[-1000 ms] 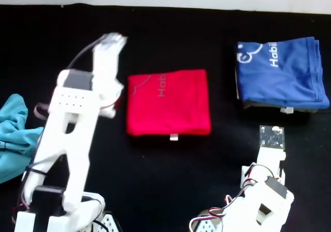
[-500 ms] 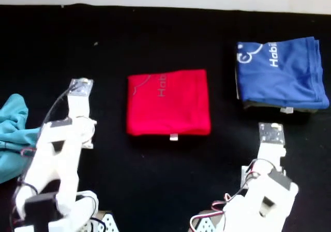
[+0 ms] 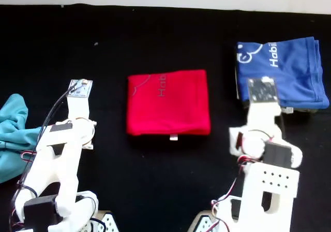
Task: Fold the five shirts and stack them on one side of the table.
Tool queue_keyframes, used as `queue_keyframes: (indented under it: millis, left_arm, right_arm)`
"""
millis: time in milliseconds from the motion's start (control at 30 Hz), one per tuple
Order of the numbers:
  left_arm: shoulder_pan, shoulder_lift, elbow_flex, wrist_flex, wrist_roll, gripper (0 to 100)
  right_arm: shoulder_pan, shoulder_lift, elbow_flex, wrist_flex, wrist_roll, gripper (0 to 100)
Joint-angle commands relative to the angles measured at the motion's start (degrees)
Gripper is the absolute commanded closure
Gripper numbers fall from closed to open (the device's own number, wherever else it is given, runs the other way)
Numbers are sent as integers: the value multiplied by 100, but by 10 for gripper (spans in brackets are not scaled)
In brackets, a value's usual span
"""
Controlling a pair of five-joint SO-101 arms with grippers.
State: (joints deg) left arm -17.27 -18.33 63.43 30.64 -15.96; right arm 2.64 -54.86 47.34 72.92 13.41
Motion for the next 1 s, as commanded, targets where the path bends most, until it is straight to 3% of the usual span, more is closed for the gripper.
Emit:
queue_keyframes:
  millis: [0, 167, 500, 967]
  left_arm:
    - [57, -40, 13, -176, -35, 990]
    - [57, -40, 13, -176, -35, 990]
    - [66, -40, 13, -185, -35, 990]
    - [66, -40, 13, -193, -35, 990]
  right_arm:
    - [-549, 13, -382, -479, -413, 992]
    - [-963, 277, -356, -1147, -475, 992]
    - [-1226, 2870, -418, -1930, -475, 992]
    - [-1235, 3881, -892, -1736, -448, 992]
